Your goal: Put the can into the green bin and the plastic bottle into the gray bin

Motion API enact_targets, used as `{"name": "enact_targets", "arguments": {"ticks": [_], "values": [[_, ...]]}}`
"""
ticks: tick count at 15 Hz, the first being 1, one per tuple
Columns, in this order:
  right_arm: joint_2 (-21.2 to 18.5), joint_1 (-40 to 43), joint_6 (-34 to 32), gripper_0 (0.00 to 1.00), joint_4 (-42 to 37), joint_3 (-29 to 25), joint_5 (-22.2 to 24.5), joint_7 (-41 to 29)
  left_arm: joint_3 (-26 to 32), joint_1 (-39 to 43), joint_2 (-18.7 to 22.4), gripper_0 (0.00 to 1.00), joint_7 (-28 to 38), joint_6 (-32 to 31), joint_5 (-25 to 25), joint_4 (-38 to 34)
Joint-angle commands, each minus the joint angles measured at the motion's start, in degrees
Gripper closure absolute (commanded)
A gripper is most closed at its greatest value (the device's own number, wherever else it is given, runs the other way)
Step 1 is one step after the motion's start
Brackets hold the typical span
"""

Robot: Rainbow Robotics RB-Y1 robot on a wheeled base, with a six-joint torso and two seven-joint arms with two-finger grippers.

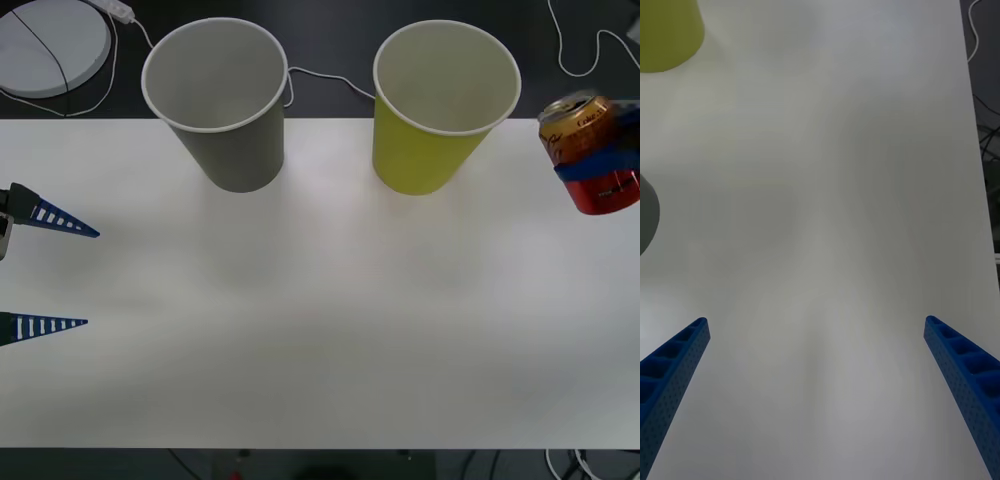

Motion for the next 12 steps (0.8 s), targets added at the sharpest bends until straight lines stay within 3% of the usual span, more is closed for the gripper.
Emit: {"name": "enact_targets", "arguments": {"ticks": [1,4,8,12], "values": [[-1.77,-10.83,0.02,1.00,6.79,8.66,0.25,0.03,0.00,0.00,0.00,0.00,0.00,0.00,0.00,0.00],[-2.21,-21.81,0.02,1.00,14.78,18.60,1.22,0.03,0.00,0.00,0.00,0.00,0.00,0.00,0.00,0.00],[2.36,-36.40,0.02,1.00,28.67,30.29,3.86,0.03,0.00,0.00,0.00,0.00,0.00,0.00,0.00,0.00],[9.39,-41.59,0.02,1.00,35.00,31.95,13.44,0.12,0.00,0.00,0.00,0.00,0.00,0.00,0.00,0.00]]}}
